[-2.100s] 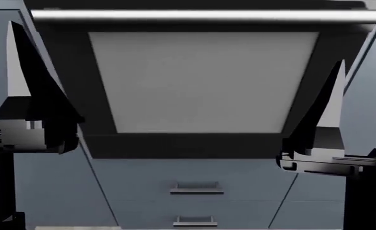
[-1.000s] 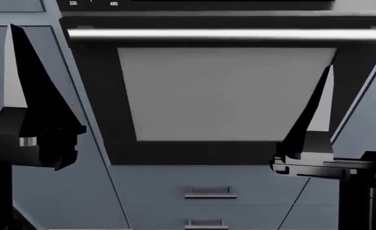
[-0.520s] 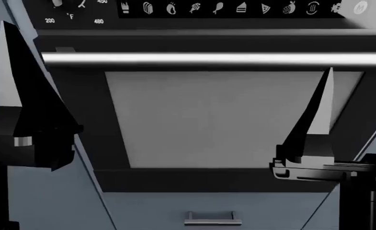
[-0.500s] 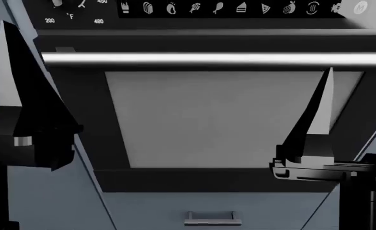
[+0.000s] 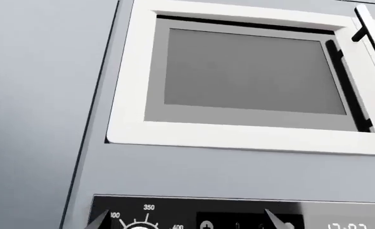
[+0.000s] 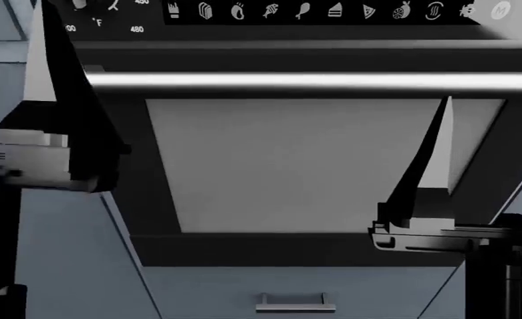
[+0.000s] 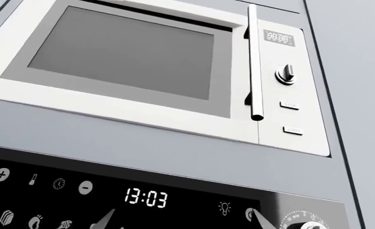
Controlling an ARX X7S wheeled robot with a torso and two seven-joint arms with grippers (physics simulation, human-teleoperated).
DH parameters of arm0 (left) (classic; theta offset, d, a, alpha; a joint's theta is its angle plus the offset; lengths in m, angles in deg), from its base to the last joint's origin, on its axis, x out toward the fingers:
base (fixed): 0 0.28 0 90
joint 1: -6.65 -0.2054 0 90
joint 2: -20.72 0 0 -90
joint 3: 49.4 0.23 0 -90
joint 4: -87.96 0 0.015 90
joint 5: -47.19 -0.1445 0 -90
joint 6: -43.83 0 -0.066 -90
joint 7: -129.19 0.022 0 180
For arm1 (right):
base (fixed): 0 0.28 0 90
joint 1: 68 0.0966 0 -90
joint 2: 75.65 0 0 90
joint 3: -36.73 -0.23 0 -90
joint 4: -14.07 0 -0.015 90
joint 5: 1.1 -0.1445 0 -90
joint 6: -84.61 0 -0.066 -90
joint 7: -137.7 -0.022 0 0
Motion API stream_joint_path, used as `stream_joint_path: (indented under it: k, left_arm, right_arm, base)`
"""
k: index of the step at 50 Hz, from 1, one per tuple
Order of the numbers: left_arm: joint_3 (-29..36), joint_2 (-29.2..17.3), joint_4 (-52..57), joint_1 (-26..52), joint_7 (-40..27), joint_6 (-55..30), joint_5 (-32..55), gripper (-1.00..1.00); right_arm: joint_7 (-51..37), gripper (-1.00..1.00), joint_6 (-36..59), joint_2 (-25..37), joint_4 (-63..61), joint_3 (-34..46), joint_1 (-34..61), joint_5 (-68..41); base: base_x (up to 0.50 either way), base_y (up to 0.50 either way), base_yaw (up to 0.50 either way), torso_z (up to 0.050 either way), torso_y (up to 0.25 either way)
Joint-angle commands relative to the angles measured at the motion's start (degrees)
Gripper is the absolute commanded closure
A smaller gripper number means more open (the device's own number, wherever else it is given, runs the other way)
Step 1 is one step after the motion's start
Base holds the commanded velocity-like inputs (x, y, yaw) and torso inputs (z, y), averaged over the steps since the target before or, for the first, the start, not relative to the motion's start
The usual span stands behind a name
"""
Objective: Preheat the oven by turning the temperature knob.
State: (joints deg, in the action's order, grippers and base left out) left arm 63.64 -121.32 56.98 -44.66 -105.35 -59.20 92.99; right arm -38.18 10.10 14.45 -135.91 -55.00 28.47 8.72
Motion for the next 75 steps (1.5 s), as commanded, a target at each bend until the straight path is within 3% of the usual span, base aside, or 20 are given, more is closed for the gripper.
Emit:
stream_joint_path:
  k: [1,8,18,35,75]
  left_arm:
    - [5.2,-2.4,-3.2,14.6,-6.1,-8.5,14.6,-1.0]
    - [5.8,-1.4,-5.3,20.2,-8.3,-12.0,22.4,-1.0]
    - [6.2,-0.5,-10.7,33.2,-14.0,-17.9,42.1,-1.0]
    - [5.9,-1.6,-15.8,38.5,-14.2,-19.5,51.6,-1.0]
    - [10.1,1.2,-29.5,40.0,-6.4,-23.8,45.8,-1.0]
  right_arm:
    - [0.0,-1.0,0.2,0.0,0.0,0.2,-0.4,0.3]
    - [0.1,-1.0,0.2,0.0,0.0,0.1,-0.7,0.4]
    - [0.3,-1.0,1.1,0.0,0.0,0.4,-0.3,0.9]
    - [0.4,-1.0,1.9,0.0,0.0,1.0,-0.4,2.2]
    - [0.5,-1.0,2.1,0.1,0.0,1.1,-0.6,2.9]
  base:
    - [0.0,0.0,0.0,0.0,0.0]
    - [0.0,0.0,0.0,0.0,0.0]
    - [0.0,0.0,0.0,0.0,0.0]
    - [0.0,0.0,0.0,0.0,0.0]
    - [0.0,0.0,0.0,0.0,0.0]
